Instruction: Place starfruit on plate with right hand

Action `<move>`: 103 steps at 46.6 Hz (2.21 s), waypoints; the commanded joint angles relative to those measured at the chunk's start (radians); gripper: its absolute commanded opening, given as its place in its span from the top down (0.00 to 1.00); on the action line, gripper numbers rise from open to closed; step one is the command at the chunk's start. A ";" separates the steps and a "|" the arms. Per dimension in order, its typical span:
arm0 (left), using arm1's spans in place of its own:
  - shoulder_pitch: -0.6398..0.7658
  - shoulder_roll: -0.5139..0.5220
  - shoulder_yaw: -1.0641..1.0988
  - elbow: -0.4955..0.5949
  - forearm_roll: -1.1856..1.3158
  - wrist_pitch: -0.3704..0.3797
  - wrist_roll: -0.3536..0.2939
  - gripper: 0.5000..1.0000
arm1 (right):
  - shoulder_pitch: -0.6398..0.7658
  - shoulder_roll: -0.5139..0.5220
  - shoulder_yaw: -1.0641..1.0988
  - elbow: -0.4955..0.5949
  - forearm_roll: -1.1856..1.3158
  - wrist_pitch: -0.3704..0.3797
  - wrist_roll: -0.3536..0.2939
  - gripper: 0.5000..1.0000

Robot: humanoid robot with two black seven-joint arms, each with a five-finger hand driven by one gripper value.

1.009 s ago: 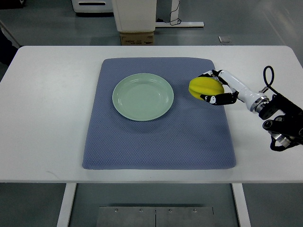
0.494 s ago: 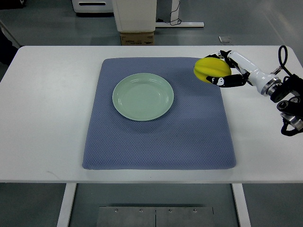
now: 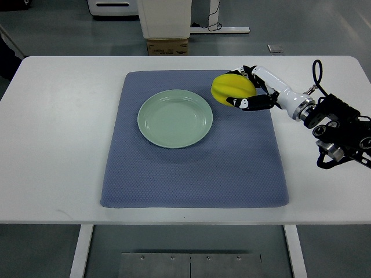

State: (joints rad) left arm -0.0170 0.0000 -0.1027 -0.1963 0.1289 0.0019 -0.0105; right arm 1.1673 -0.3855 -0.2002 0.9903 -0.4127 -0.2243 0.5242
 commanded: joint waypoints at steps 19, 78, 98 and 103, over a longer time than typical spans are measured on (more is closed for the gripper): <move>0.000 0.000 0.000 0.000 0.000 0.000 0.000 0.00 | -0.009 0.247 0.008 -0.194 0.018 0.003 -0.036 1.00; 0.000 0.000 0.000 0.000 0.000 0.000 0.000 0.00 | -0.038 0.381 0.042 -0.283 0.046 0.006 -0.055 0.00; 0.000 0.000 0.000 0.000 0.000 0.000 0.000 0.00 | -0.074 0.376 0.252 -0.283 0.046 0.003 -0.058 0.00; 0.000 0.000 0.000 0.000 0.000 0.000 0.000 0.00 | -0.100 0.375 0.255 -0.285 0.046 -0.010 -0.056 0.00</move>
State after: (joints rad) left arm -0.0168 0.0000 -0.1028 -0.1963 0.1289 0.0021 -0.0106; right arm 1.0824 -0.0094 0.0526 0.7073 -0.3665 -0.2242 0.4669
